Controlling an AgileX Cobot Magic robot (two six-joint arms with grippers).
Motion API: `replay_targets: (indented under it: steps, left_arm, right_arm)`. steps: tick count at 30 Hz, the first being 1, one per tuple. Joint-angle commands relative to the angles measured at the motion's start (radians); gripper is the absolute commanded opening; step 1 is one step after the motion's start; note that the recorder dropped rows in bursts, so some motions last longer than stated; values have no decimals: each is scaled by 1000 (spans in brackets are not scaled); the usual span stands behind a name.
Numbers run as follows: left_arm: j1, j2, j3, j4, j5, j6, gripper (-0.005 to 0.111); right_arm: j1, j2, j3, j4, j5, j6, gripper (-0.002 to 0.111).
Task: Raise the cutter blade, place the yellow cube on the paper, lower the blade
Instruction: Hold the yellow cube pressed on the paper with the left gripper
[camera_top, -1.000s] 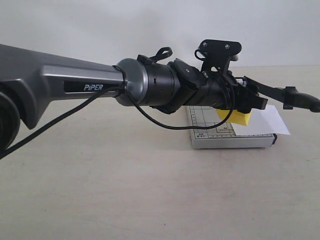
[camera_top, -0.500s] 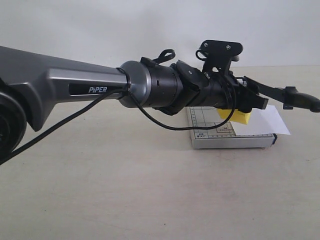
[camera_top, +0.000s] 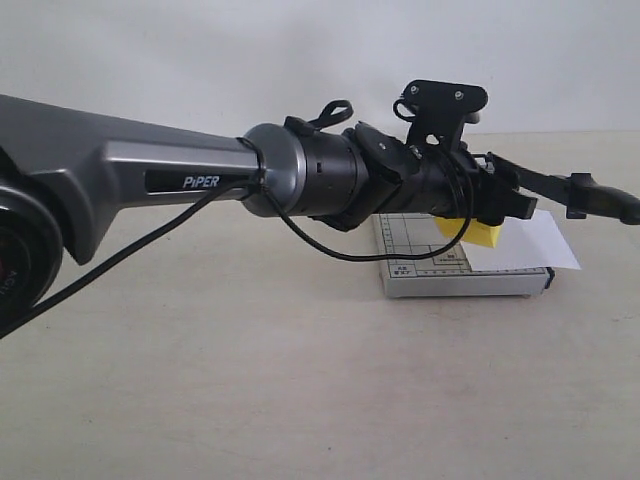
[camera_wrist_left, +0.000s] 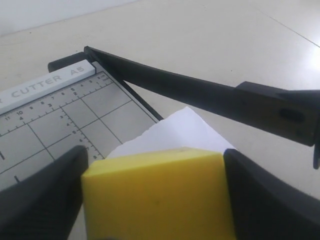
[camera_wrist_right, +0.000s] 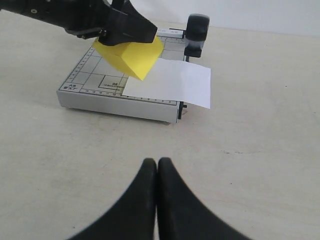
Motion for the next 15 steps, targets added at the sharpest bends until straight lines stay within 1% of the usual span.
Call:
replay_targets:
  steps: [1,15]
  left_arm:
    - [-3,-3,-6,-1,2,15,4]
    - [-3,-3,-6,-1,29,18,4]
  right_arm:
    - [-2,-4,5,-5,-5,-4,1]
    - [-2,-4,5,-5,-5,-4,1]
